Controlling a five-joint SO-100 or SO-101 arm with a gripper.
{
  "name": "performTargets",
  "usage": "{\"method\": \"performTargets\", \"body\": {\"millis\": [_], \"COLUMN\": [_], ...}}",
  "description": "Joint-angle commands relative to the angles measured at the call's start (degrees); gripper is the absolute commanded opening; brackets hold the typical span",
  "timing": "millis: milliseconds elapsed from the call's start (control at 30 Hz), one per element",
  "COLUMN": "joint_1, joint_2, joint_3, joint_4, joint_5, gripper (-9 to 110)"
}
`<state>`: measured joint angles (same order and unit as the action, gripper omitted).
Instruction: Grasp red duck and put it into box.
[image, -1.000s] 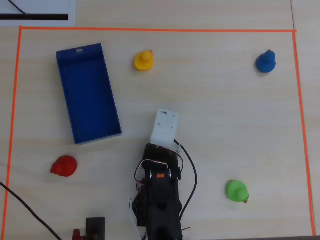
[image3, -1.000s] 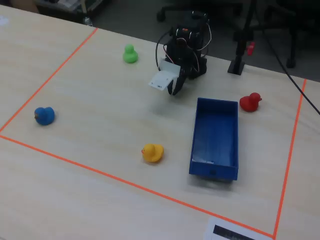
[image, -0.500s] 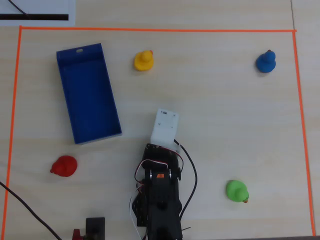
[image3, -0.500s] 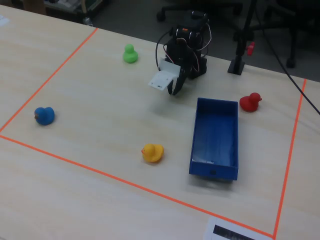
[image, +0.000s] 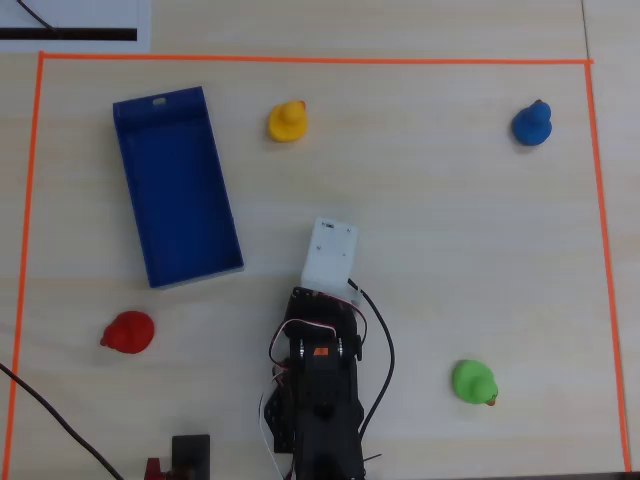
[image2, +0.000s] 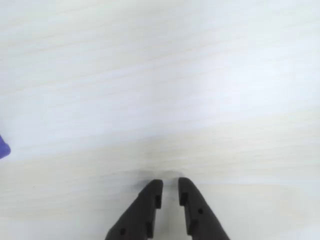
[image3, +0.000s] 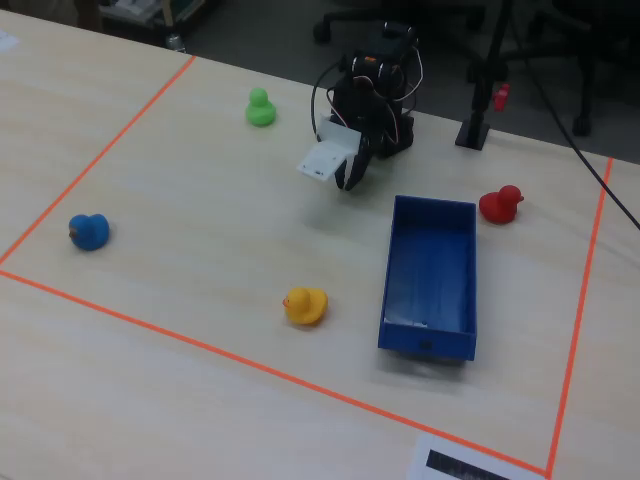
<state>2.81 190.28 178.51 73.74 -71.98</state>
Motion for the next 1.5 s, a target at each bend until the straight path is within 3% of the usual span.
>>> {"method": "performTargets", "body": {"millis": [0,1467], "joint_1": [-0.35,-1.41], "joint_2": [-0.62,-0.53], "joint_3": [-0.26,-0.26], "joint_4": [1.14,1.14], "joint_5": [0.70,0.53], "gripper": [1,1]}}
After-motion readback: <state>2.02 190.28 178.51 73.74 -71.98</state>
